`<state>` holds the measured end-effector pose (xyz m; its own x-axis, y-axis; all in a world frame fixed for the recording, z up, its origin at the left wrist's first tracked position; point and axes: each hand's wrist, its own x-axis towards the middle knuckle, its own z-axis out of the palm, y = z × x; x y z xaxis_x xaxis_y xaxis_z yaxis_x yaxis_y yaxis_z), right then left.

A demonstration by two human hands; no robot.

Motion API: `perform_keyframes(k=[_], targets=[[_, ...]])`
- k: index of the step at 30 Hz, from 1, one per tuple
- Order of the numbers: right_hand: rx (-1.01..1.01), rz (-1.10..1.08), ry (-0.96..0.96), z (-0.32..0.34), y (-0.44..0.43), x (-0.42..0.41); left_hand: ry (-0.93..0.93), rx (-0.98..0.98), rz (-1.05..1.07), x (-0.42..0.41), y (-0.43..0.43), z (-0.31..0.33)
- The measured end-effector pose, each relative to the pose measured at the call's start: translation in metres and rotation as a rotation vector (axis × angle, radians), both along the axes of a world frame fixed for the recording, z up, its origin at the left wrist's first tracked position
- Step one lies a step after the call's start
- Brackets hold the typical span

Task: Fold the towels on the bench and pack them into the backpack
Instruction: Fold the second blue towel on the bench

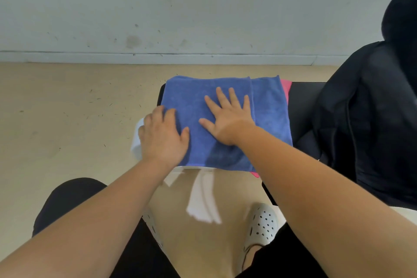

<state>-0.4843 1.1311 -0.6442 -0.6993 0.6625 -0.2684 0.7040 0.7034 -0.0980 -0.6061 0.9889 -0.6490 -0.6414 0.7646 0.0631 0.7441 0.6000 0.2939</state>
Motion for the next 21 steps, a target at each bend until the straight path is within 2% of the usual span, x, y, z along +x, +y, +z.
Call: perform_keyframes(k=[3,6,9,11,15,21], targets=[[-0.001,-0.021,-0.024,-0.008,-0.007,-0.007,-0.154,0.067,0.186,-0.018,-0.012,-0.007],[0.051,-0.045,0.074,0.004,-0.01,-0.034,-0.351,0.139,0.258,-0.029,-0.024,-0.011],[-0.045,0.041,0.187,0.016,-0.02,-0.075,-0.544,0.167,0.299,-0.032,-0.035,-0.009],[-0.093,0.082,0.182,0.017,-0.028,-0.098,-0.638,0.172,0.335,-0.033,-0.042,-0.008],[-0.095,0.01,0.012,0.012,-0.037,-0.125,-0.761,0.196,0.355,-0.037,-0.053,-0.01],[-0.057,-0.092,0.113,0.007,-0.049,-0.137,-0.944,0.313,0.284,-0.043,-0.059,-0.014]])
